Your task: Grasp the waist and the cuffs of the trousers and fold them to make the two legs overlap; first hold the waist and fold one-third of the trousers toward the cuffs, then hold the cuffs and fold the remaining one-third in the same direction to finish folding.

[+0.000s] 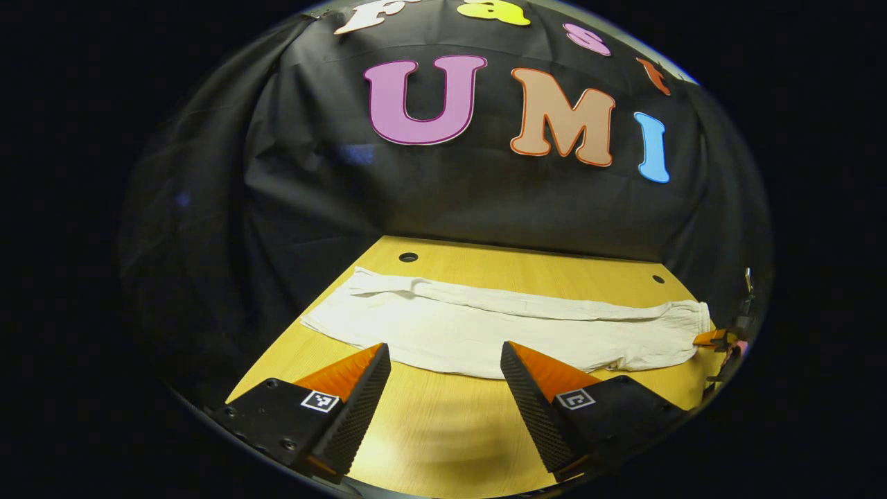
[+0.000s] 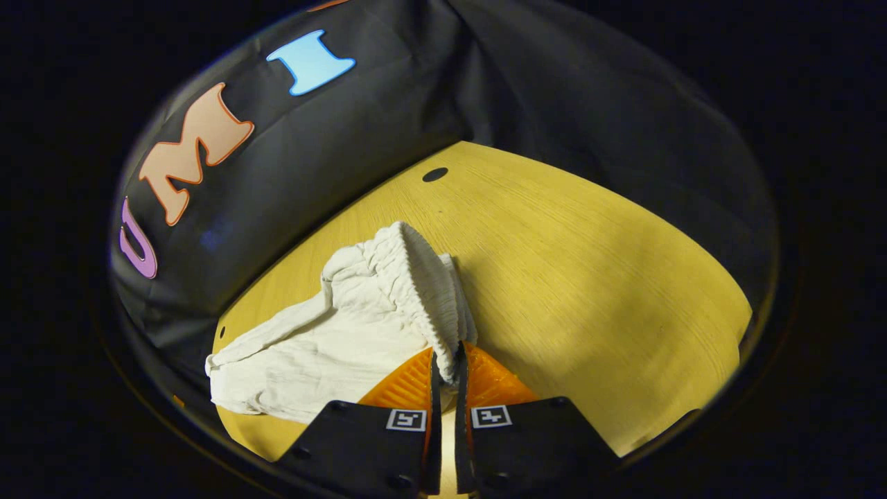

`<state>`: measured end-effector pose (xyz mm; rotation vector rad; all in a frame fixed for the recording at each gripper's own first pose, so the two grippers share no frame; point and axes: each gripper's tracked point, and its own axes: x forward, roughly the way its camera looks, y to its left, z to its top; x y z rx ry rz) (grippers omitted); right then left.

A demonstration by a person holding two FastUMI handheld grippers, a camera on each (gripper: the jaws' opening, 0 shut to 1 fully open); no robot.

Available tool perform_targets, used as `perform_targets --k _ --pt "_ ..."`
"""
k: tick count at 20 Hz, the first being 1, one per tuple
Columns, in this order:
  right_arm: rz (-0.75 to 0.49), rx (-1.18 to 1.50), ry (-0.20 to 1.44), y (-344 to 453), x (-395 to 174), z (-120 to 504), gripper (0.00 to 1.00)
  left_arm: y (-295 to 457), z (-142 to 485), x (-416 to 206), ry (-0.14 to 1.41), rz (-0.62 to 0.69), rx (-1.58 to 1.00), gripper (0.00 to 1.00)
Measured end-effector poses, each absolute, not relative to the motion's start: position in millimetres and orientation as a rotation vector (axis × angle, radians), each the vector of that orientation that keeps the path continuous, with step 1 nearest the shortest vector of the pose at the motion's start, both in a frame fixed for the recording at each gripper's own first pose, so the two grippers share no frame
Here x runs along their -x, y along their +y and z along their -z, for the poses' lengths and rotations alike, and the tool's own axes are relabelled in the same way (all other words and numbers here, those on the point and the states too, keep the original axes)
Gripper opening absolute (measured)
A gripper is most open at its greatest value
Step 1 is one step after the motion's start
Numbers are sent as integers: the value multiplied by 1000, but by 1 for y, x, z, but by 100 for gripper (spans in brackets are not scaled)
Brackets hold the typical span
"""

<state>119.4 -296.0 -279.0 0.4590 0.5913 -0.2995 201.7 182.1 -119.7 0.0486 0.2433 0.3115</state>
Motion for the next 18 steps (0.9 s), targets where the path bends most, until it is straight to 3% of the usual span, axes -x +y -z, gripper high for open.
perform_targets --k 9,18 --pt "163 -461 369 -212 -150 156 10 202 122 -194 270 -227 -45 97" --pt "-100 -365 222 -6 -206 60 9 266 120 -196 301 -169 1 99"
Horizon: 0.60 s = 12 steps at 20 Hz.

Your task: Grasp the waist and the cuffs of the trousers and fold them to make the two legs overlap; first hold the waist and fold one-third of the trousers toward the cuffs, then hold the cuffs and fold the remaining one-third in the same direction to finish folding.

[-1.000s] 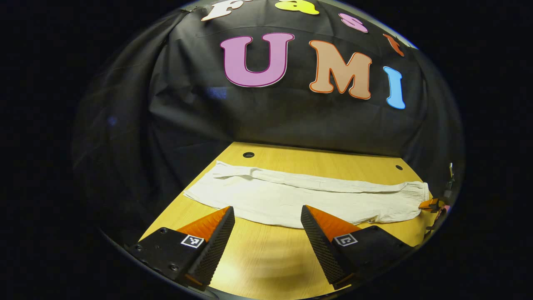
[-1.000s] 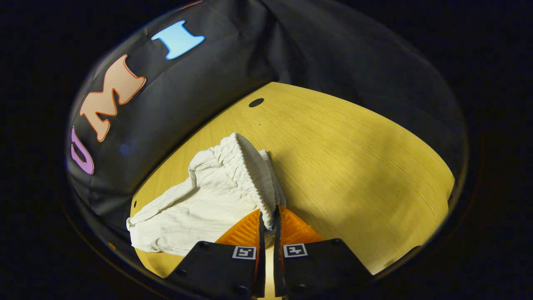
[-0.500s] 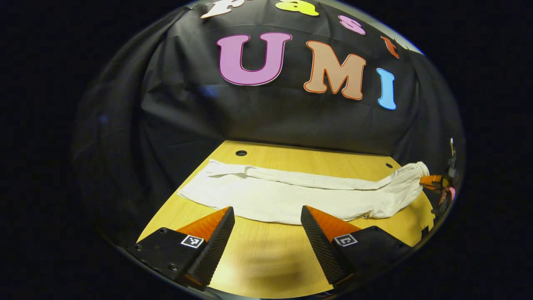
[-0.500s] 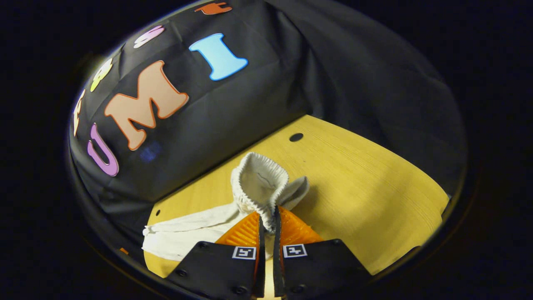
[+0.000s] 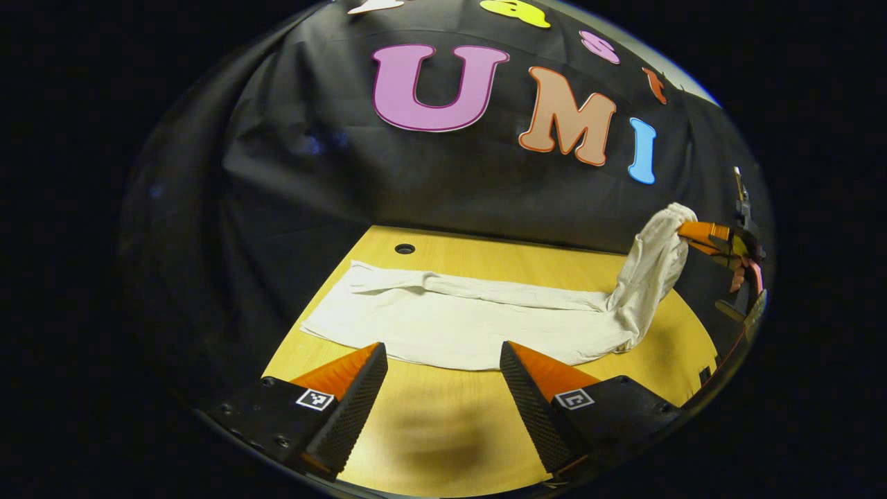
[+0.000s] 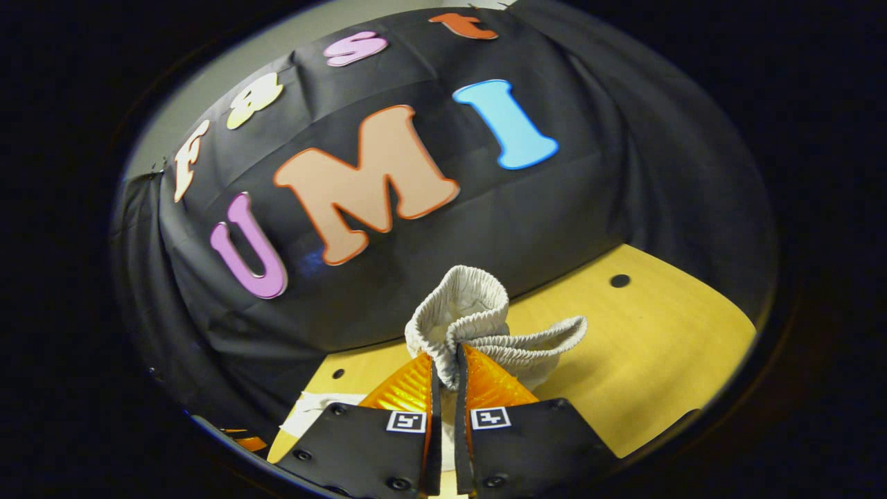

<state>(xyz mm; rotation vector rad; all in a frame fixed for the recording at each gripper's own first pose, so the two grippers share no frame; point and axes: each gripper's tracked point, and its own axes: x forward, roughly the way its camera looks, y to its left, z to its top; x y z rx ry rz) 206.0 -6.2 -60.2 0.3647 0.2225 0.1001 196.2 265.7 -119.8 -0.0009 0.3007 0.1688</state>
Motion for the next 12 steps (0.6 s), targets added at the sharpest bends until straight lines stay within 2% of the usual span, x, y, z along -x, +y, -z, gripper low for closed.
perform_targets --k 4,8,9,12 --pt "-212 -275 287 89 -222 91 10 304 121 -201 305 -181 13 95" --pt "-242 -163 425 135 -244 172 10 338 128 -203 328 -197 8 95" --pt "-268 -166 467 142 -250 188 14 344 130 -203 334 -197 16 95" --pt "-306 -181 570 129 -255 213 57 360 135 -209 325 -200 82 95"
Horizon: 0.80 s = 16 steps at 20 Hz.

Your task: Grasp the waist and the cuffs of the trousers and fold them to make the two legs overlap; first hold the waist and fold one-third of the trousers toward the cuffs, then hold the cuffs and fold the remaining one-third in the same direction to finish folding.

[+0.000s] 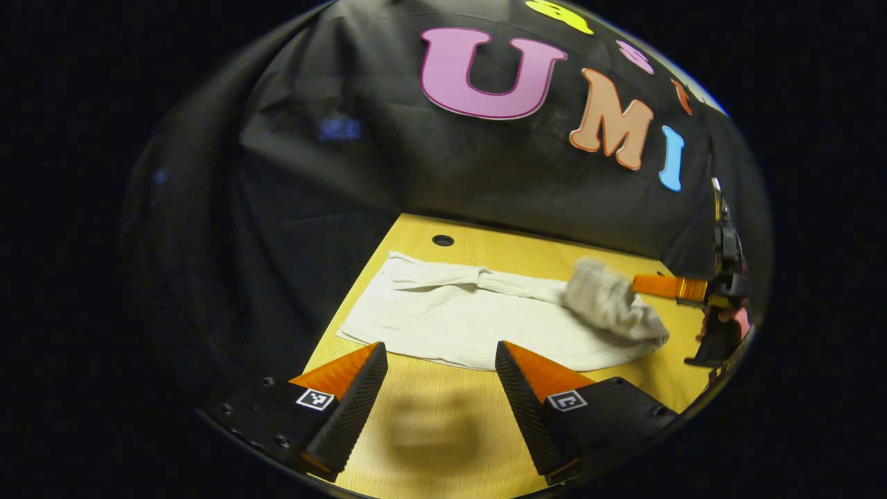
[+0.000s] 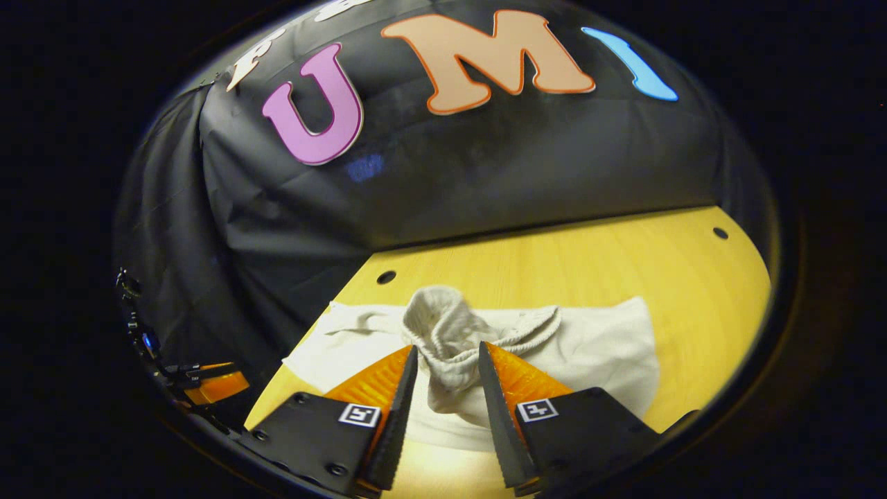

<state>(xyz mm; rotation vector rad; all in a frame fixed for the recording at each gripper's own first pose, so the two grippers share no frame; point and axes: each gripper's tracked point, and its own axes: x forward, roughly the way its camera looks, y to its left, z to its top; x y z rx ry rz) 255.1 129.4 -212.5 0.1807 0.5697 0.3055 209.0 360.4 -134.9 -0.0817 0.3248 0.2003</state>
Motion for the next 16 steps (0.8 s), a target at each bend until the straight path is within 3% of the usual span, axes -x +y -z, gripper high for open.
perform_targets --k 1,3,4,7,8,9,10,16 --pt "-311 -179 587 125 -259 217 56 366 137 -209 324 -205 112 95" --pt "-289 -172 599 108 -259 218 94 379 140 -212 317 -225 147 95" --pt "-277 -174 602 101 -259 215 99 383 142 -216 319 -235 154 95" --pt "-233 -152 612 80 -236 216 91 401 149 -228 334 -249 151 95" --pt "-214 -149 609 73 -231 215 96 409 152 -232 339 -257 140 95" --pt "-193 -148 609 65 -227 212 91 417 154 -236 346 -267 131 95" --pt "-172 -151 603 57 -223 209 96 425 157 -241 349 -276 123 95" --pt "-36 -135 565 2 -210 193 96 461 185 -275 402 -295 66 95"
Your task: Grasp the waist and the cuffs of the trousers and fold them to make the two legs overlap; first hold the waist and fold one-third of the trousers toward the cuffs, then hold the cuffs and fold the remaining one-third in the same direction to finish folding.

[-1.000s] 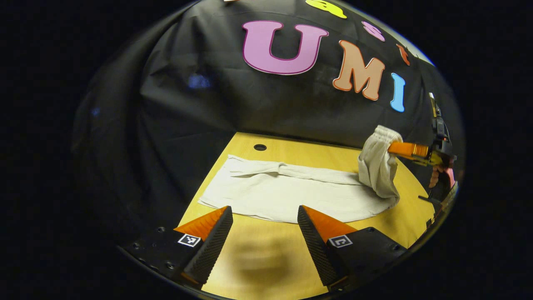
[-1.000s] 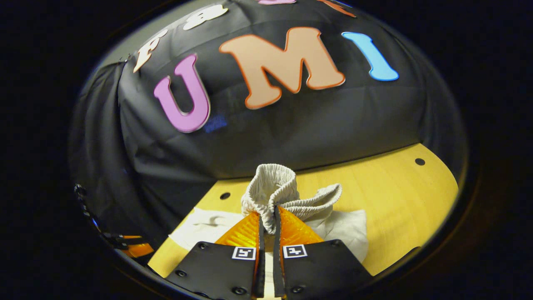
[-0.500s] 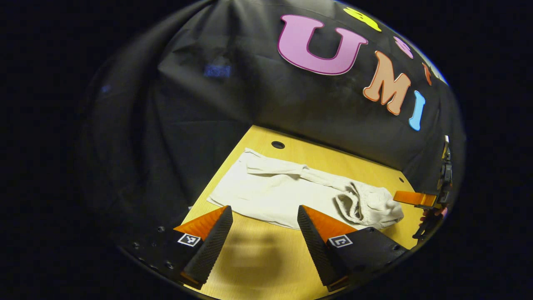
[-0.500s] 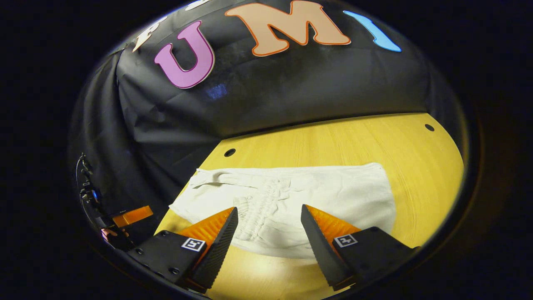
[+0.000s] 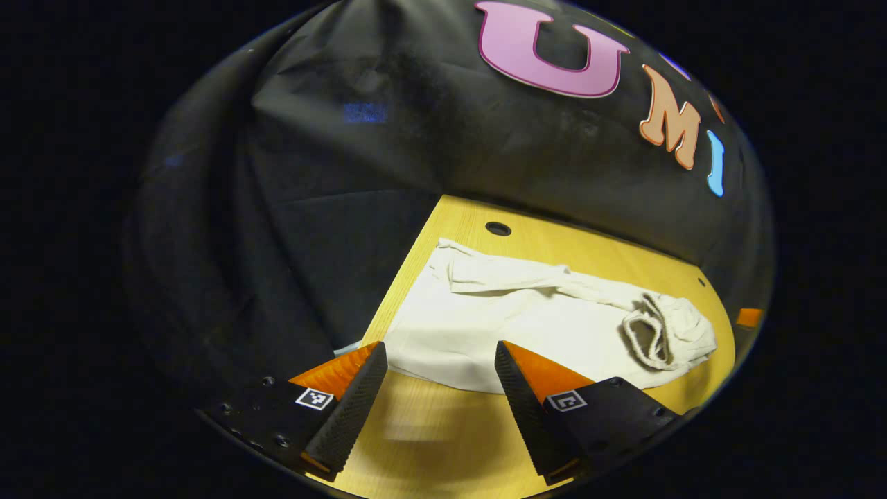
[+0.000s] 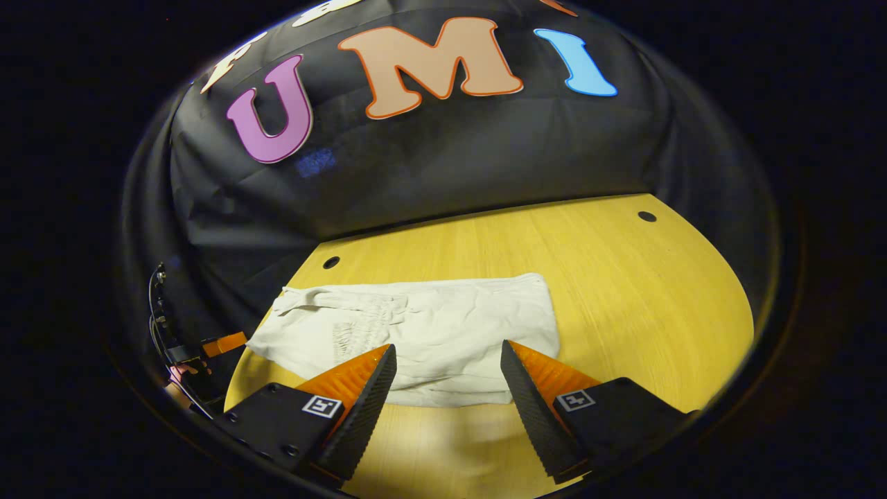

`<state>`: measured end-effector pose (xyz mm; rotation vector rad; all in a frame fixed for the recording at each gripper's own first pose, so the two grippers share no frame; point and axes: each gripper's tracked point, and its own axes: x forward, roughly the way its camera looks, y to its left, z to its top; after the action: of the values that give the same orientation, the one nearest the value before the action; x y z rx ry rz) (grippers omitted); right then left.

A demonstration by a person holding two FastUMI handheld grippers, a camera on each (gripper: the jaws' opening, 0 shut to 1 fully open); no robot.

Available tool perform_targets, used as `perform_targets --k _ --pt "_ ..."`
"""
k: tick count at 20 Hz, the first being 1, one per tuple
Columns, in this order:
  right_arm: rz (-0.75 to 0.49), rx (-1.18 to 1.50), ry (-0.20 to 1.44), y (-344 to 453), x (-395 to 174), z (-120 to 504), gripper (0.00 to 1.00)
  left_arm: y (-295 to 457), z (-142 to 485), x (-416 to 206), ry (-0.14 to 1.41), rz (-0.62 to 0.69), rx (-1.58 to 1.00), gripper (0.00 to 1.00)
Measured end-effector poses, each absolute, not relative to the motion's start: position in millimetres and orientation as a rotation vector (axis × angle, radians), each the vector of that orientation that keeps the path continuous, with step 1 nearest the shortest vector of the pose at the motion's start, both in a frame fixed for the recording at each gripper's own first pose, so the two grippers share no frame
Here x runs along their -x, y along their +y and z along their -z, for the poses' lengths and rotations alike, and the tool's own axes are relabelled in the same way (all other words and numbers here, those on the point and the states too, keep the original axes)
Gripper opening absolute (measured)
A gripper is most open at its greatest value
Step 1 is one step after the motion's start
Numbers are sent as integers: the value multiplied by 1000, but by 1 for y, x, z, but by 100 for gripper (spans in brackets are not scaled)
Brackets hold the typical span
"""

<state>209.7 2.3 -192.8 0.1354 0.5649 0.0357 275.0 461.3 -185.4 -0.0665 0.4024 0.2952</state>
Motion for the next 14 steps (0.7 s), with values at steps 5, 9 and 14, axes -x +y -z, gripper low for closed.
perform_targets --k 5,9,14 --pt "80 -149 531 -42 -198 178 96 467 203 -292 442 -280 52 96" --pt "137 -167 524 -66 -190 166 96 473 211 -296 463 -302 31 95" --pt "160 -171 514 -76 -190 158 96 481 221 -296 481 -330 28 94"
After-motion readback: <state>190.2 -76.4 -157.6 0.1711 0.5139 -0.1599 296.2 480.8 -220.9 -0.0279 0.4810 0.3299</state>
